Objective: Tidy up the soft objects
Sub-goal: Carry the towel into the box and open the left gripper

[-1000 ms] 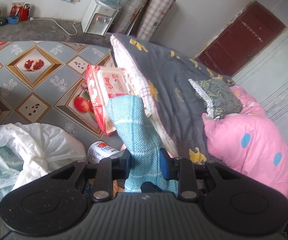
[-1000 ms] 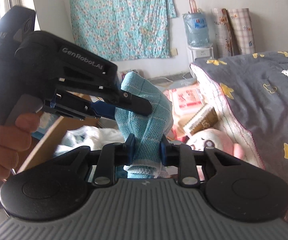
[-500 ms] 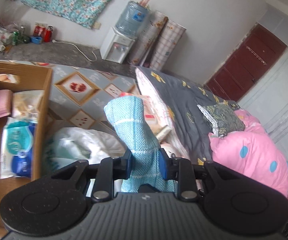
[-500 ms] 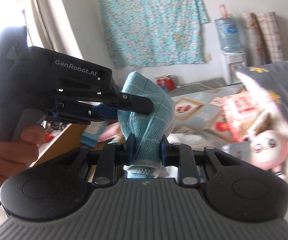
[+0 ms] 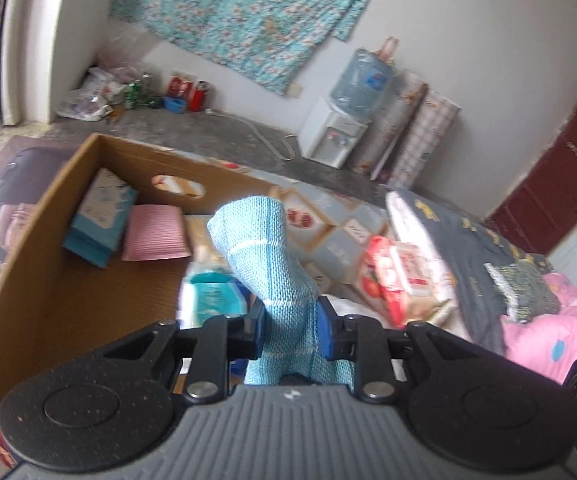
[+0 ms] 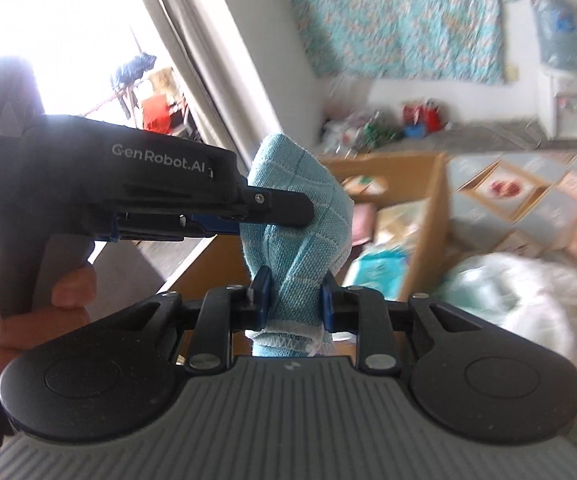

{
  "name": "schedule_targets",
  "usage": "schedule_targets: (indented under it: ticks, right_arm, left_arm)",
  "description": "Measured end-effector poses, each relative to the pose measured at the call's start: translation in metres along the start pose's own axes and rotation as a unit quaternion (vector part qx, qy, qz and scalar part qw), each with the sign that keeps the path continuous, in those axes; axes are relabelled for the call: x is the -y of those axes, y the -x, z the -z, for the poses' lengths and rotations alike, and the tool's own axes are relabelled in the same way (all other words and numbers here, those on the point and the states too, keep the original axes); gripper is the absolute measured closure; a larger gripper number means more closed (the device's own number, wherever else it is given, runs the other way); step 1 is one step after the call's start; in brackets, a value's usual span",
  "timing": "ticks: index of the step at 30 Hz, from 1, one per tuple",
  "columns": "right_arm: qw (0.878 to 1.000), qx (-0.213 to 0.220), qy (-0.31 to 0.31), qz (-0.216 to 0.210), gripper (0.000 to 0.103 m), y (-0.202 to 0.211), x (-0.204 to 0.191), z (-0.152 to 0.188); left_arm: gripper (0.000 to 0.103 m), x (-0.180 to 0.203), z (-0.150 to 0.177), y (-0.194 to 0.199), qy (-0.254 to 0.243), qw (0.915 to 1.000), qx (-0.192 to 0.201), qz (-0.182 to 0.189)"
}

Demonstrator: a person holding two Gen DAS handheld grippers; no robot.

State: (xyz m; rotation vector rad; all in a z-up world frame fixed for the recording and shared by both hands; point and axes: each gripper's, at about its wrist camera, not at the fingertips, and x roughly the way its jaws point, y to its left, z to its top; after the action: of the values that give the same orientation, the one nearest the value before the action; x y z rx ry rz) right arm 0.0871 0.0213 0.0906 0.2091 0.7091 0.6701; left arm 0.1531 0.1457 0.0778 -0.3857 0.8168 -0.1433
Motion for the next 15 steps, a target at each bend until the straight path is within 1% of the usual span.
schedule_targets:
  ticks: [5, 9, 12, 15]
  right_arm:
    - [0.999, -0.051, -0.019, 0.003, 0.080, -0.064, -0.018, -0.002]
    - [0.996, -0.087, -0.034, 0.016, 0.080, -0.113, -0.025, -0.006]
    - [0.994, -0.104, -0.030, 0.029, 0.080, -0.142, -0.022, -0.009]
    - [0.992, -0.115, -0.005, 0.048, 0.076, -0.164, -0.023, -0.005]
  left_arm:
    - [0.077, -0.045, -0.012, -0.030, 0.007, 0.9987, -0.033, -0.038]
    - [0.077, -0.078, -0.023, -0.061, 0.008, 0.9965, -0.060, -0.057]
    - [0.077, -0.096, -0.030, -0.083, 0.006, 0.9949, -0.080, -0.062]
    - [0.077, -0.111, -0.033, -0.107, 0.004, 0.9932, -0.099, -0.062]
